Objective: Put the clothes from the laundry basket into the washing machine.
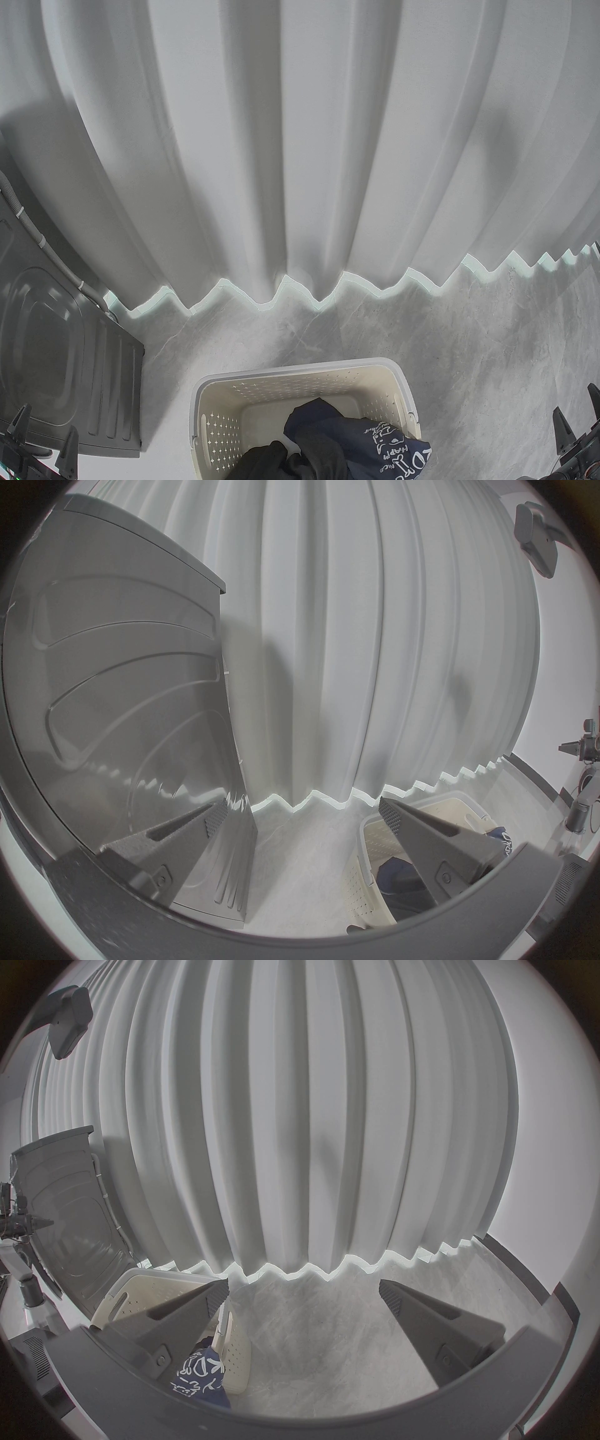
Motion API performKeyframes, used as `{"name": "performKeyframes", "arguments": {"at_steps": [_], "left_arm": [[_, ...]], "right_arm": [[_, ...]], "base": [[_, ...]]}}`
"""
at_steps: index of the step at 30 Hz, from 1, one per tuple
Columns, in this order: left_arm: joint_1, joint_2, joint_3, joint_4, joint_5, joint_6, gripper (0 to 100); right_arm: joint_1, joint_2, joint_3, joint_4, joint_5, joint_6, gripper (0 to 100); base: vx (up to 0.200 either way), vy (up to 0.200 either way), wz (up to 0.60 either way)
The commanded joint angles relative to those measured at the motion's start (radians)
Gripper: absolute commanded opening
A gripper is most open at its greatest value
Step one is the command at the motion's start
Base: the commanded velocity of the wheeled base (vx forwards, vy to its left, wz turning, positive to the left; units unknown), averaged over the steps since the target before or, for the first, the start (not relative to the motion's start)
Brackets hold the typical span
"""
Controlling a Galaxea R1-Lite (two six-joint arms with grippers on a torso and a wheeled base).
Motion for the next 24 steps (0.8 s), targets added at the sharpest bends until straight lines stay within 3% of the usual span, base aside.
{"name": "performKeyframes", "arguments": {"at_steps": [1,24], "left_arm": [[0.0,-0.017,0.016,0.0,0.0,0.0,100],[0.002,-0.017,0.016,0.0,0.0,0.0,100]], "right_arm": [[0.0,-0.016,0.016,0.0,0.001,0.0,100],[0.0,-0.016,0.016,0.0,0.001,0.0,100]], "base": [[-0.2,0.0,0.0],[-0.2,0.0,0.0]]}}
